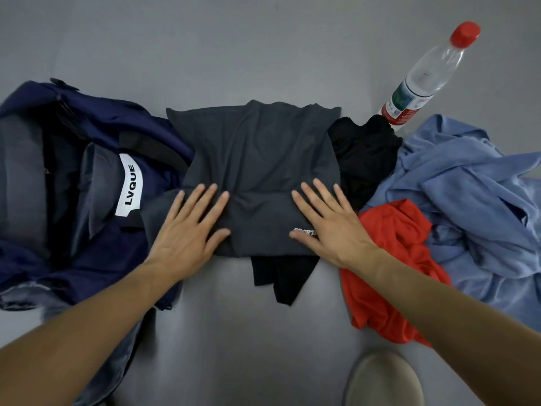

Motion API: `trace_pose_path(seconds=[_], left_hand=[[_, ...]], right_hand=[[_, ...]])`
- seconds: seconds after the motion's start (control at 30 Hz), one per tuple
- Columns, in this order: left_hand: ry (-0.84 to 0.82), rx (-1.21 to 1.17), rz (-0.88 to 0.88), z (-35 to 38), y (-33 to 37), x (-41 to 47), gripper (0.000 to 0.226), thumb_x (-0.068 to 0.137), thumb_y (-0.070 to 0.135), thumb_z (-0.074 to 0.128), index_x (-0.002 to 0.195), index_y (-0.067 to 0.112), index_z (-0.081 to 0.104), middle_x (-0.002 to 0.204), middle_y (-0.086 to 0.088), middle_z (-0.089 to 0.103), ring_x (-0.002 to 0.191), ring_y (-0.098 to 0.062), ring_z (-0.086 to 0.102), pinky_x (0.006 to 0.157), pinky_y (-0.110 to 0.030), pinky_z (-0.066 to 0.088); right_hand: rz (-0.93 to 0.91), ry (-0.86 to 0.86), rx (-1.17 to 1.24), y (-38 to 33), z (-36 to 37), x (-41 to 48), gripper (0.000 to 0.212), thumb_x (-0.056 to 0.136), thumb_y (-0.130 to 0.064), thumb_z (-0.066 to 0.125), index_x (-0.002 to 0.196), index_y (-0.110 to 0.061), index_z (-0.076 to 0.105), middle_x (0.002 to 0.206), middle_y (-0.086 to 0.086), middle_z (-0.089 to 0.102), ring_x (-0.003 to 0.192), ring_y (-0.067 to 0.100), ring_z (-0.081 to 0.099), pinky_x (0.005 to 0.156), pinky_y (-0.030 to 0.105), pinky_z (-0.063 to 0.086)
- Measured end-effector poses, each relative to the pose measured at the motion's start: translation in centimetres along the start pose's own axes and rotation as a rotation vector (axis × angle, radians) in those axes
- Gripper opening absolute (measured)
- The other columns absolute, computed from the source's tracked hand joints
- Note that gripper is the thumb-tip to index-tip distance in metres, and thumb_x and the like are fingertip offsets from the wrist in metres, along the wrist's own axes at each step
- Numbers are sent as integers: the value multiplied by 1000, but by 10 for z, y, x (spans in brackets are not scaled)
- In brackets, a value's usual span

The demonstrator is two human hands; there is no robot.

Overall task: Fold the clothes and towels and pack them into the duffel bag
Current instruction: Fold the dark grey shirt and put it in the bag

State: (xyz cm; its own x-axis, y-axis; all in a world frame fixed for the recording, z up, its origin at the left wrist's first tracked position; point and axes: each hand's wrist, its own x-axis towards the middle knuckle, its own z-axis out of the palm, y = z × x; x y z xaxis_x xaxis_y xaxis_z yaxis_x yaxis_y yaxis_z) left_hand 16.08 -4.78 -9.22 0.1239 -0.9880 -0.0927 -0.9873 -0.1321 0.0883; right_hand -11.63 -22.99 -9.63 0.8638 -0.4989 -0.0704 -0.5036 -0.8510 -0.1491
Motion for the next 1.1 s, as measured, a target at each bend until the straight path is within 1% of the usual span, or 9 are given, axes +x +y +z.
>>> trace_pose_path(seconds=[0.13,0.3,0.43,0.57,0.7,0.77,0.93,1.03,1.1], left_hand=[[-216,-75,-56,20,-16,-23,97,85,85,23,158,32,-12,167,-3,-16,153,-17,-17,126,-46,0],[-274,-40,5,16,-3,-61,108,80,88,37,159,31,-11,167,-7,-17,153,-22,-16,123,-41,-6],[-211,11,37,24,11,-104,91,91,74,34,161,25,6,168,-11,-2,155,-29,2,122,-43,4],[-203,1,-4,21,13,-121,83,94,67,34,161,25,7,168,-9,1,155,-27,4,123,-42,8],[-147,-45,-42,21,4,-125,85,85,25,68,158,19,26,165,-10,20,151,-28,23,121,-40,17],[-109,-46,-17,18,-1,-121,84,76,13,74,152,16,40,160,-9,33,146,-27,35,117,-39,26],[-54,-115,66,-24,-14,-88,53,81,29,43,128,19,65,124,3,67,106,-22,65,95,-33,45],[37,-54,-1,-44,-27,-39,43,85,33,41,114,17,68,100,-2,71,84,-31,66,76,-41,51],[92,18,-57,-48,-35,-4,40,90,35,42,113,15,68,96,-7,71,85,-36,64,79,-46,50]], right_hand=[[31,-272,-22,9,5,-7,117,73,-96,27,159,-28,-11,168,-4,-10,153,17,-17,123,55,1],[-7,-364,-41,-4,1,-34,129,65,-93,43,156,-28,-22,164,-3,-25,150,19,-26,122,50,-8],[-20,-242,-50,-24,21,-85,105,80,-76,45,161,-25,-1,169,3,0,155,25,-6,120,57,17],[-62,-125,-111,-33,28,-110,85,84,-54,49,159,-24,24,166,8,19,153,31,15,118,59,23],[-74,-79,-143,-33,35,-122,73,83,-38,45,154,-23,35,161,7,33,151,29,23,116,58,27],[-75,-41,-130,-31,29,-117,63,86,-37,43,147,-23,49,154,4,46,146,29,36,115,57,29],[-35,186,167,-14,-10,-90,42,82,-27,50,116,-19,74,112,-4,75,121,24,63,116,48,30],[98,317,172,-4,-30,-55,41,84,-25,51,118,-17,72,106,3,75,109,23,67,113,49,36],[174,359,152,3,-34,-30,40,88,-23,51,125,-17,67,112,6,72,109,24,65,113,47,36]])
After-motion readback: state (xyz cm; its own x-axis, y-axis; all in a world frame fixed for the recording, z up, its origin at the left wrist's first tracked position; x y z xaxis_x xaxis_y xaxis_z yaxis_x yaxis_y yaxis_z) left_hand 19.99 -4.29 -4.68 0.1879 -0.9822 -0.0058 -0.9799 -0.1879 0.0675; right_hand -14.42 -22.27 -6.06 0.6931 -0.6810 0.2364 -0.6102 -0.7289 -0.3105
